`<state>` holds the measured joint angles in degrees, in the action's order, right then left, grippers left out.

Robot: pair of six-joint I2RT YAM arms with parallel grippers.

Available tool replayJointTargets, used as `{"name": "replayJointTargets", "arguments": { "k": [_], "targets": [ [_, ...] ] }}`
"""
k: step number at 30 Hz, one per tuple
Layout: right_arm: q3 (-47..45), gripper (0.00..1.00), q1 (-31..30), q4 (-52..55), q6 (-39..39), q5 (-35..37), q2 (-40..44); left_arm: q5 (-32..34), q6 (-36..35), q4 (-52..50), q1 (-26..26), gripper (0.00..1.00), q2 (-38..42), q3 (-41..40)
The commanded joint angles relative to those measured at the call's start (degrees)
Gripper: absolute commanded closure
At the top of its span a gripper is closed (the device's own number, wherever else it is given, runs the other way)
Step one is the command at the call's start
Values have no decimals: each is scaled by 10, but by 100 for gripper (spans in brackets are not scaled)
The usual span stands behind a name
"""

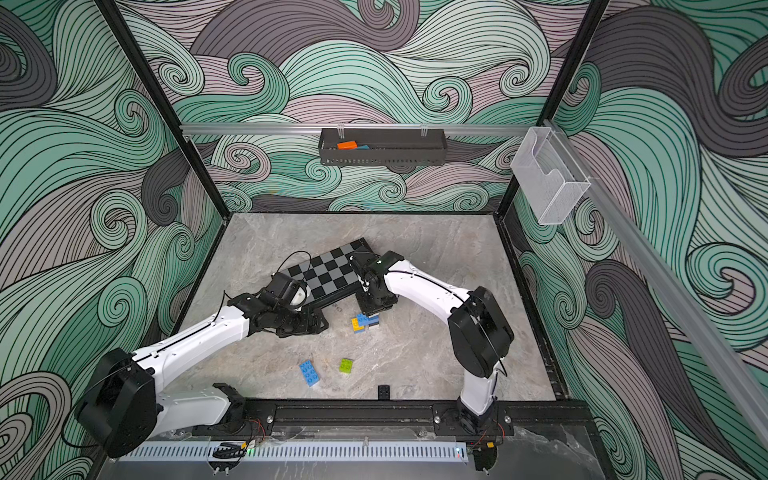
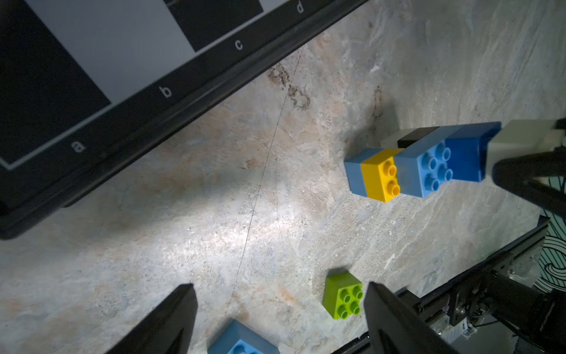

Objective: Assemble a giraffe with lego
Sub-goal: Assemble the lego brick with the lego brick.

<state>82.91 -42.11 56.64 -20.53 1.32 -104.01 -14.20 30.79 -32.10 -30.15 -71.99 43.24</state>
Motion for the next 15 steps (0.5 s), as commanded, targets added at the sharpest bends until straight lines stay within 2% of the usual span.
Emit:
{"name": "replayJointTargets", "arguments": {
  "k": [1,15],
  "targets": [
    [-8,79,8,44,0,7,-40,19,-17,2,-3,10,13,1],
    [-5,79,-2,83,-15,14,-48,31,-18,3,-14,10,16,3]
  ]
}}
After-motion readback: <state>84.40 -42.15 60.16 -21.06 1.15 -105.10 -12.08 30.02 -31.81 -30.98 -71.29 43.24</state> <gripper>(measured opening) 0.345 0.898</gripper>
